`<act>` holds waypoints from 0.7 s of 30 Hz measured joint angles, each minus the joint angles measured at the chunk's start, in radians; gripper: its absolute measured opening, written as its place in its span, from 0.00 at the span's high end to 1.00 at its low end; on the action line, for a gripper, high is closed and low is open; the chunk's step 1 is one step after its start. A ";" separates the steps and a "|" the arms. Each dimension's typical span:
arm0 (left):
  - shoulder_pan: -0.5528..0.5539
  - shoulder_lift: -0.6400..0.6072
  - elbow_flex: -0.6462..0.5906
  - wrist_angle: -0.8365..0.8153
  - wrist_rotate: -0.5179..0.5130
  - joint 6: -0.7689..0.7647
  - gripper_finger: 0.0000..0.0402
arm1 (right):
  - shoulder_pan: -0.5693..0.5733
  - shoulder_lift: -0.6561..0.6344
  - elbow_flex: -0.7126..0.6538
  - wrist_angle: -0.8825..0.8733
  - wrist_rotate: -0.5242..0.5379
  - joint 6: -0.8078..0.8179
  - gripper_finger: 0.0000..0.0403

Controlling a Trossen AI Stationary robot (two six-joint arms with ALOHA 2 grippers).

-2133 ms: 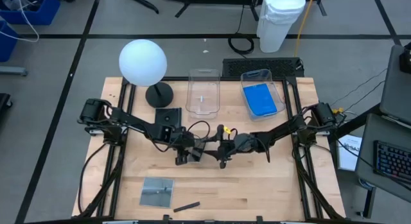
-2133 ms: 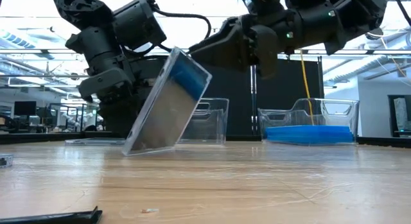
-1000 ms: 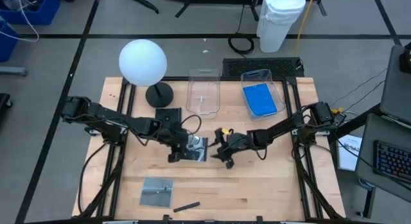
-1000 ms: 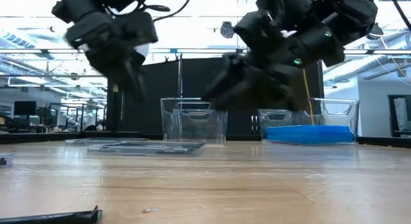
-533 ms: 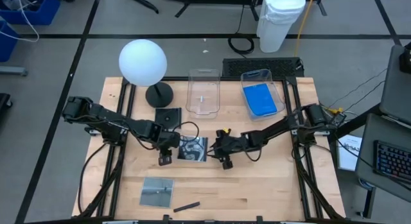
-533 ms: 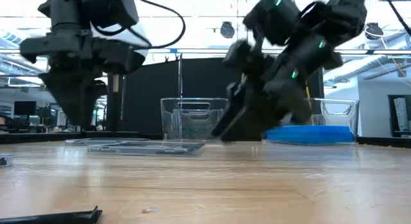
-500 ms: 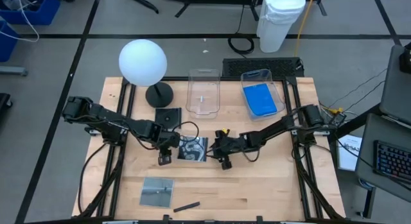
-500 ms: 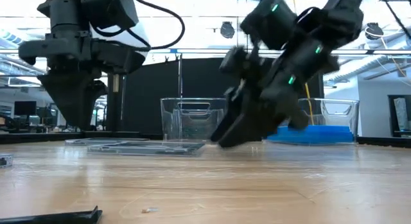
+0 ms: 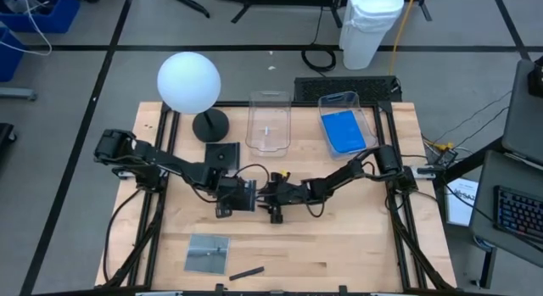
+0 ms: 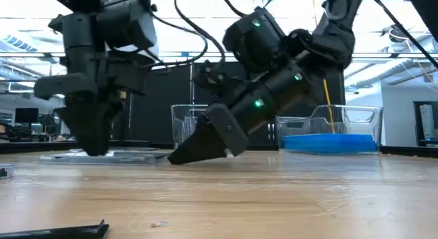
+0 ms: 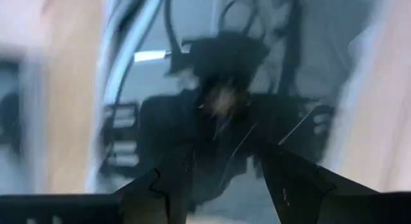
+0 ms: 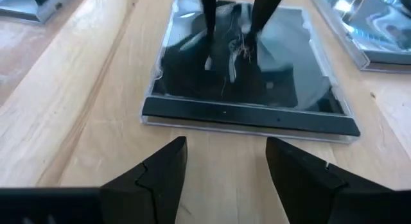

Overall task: Pick & place jewel cases by type
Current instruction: Put the middle black CD case into the left transparent bin

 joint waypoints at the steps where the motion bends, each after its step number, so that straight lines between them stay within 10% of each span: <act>1: 0.000 0.025 0.001 0.026 0.007 0.007 0.54 | 0.000 0.000 -0.003 0.035 -0.002 0.000 0.48; 21: -0.066 -0.156 0.207 -0.391 -0.106 0.001 0.54 | -0.003 -0.009 -0.002 0.025 -0.010 -0.026 0.48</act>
